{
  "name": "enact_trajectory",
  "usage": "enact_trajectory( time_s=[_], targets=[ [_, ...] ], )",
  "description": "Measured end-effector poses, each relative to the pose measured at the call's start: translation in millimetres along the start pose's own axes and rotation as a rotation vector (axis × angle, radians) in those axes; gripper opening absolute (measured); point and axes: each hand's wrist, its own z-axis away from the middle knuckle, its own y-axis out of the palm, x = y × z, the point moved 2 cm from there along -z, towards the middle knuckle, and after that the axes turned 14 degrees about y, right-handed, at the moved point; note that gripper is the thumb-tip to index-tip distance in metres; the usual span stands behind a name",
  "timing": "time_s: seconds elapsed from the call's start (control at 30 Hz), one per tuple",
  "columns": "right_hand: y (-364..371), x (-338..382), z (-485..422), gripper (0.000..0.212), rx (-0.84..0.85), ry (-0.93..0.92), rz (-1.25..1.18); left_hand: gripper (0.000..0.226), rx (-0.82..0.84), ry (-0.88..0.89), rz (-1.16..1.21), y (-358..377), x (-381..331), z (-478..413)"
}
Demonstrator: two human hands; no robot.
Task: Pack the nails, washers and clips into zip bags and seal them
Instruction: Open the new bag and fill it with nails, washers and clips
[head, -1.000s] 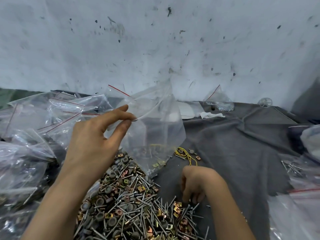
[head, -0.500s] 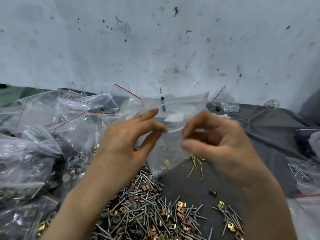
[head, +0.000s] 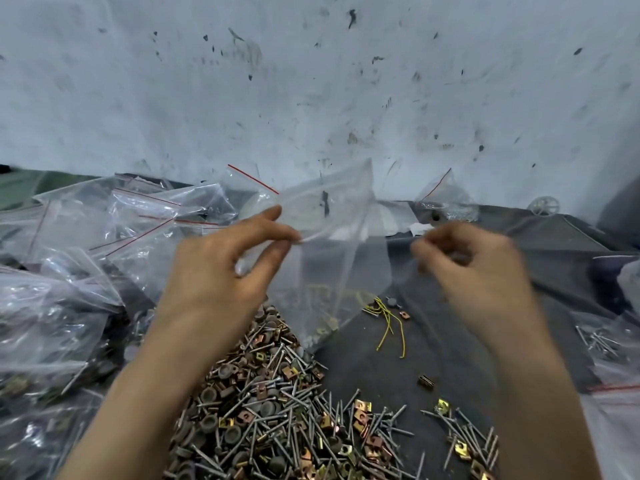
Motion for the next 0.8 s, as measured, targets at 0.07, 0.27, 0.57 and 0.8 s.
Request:
enact_trajectory(
  time_s=[0.07,0.27,0.57,0.8],
  targets=[
    [14,-26,-7,0.014,0.378,0.199,0.355,0.021,-0.017,-0.05,-0.005,-4,5,-1],
    [67,-68,10,0.025,1.067,0.519,0.721,0.019,-0.022,-0.105,-0.019,-8,12,-1],
    [99,-51,31,0.022,1.023,0.356,0.985,0.017,-0.011,-0.104,0.02,-8,12,0],
    [104,-49,36,0.019,1.001,0.279,1.038,0.018,0.003,-0.092,0.007,-5,9,-1]
  ],
)
